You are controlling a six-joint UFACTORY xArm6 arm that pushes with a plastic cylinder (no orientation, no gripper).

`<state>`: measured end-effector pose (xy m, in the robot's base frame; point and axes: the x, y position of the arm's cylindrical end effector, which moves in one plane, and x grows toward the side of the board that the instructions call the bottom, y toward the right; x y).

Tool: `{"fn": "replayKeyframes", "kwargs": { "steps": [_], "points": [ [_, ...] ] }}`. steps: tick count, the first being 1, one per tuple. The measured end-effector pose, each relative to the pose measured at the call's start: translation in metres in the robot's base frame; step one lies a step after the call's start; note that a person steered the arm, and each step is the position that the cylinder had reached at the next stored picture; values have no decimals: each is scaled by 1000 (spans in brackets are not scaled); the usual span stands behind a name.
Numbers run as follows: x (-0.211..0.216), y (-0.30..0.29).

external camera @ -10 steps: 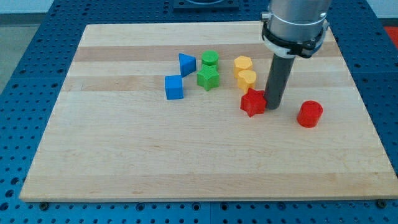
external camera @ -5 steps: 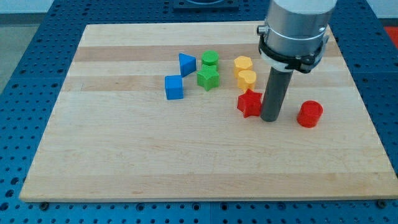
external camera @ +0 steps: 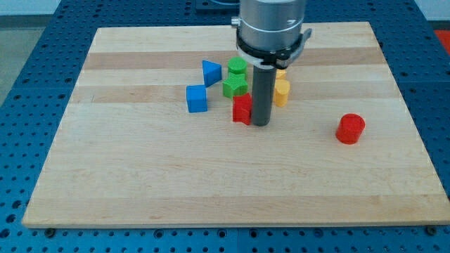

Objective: Push the red star below the green star

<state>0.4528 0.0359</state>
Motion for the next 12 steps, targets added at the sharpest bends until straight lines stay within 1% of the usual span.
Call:
{"fn": "replayKeyframes", "kwargs": {
  "steps": [1,2,3,4,5,7,10,11,12],
  "points": [
    [1,-14],
    [15,-31],
    [18,-57],
    [15,-83],
    [7,-95],
    [-9,-98],
    [-22,-105],
    [-23,-105],
    [-2,-105]
  ]
}}
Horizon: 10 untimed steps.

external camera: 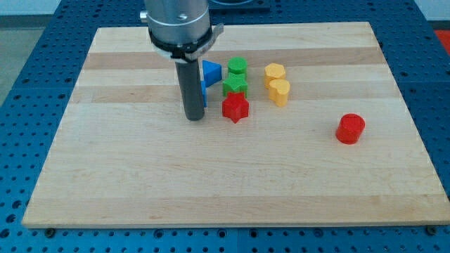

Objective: Push the red star below the green star

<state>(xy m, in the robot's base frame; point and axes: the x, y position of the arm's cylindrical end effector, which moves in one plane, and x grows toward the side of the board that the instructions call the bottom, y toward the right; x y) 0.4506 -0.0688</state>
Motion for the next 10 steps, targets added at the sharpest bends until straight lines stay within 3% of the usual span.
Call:
{"fn": "replayKeyframes", "kwargs": {
  "steps": [1,4,6,10],
  "points": [
    [45,19],
    [22,136],
    [-2,142],
    [-8,134]
  ]
}}
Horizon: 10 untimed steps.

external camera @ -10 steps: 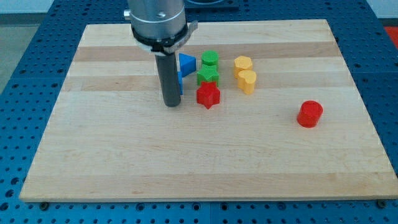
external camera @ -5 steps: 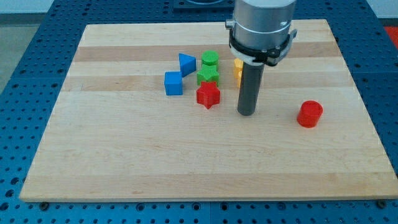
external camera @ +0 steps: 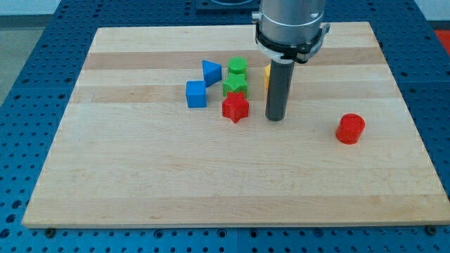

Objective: Push the red star below the green star

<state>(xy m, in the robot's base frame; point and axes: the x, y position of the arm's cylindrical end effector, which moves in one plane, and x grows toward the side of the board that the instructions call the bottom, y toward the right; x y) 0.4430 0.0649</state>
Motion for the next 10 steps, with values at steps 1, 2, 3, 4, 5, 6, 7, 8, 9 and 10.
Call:
{"fn": "replayKeyframes", "kwargs": {
  "steps": [1,2,3,4,5,6,7,8,9,10],
  "points": [
    [-1,-10],
    [-7,-12],
    [-12,-12],
    [-12,-16],
    [-11,-26],
    [-6,-33],
    [1,-37],
    [10,-37],
    [39,-35],
    [76,-7]
  ]
}}
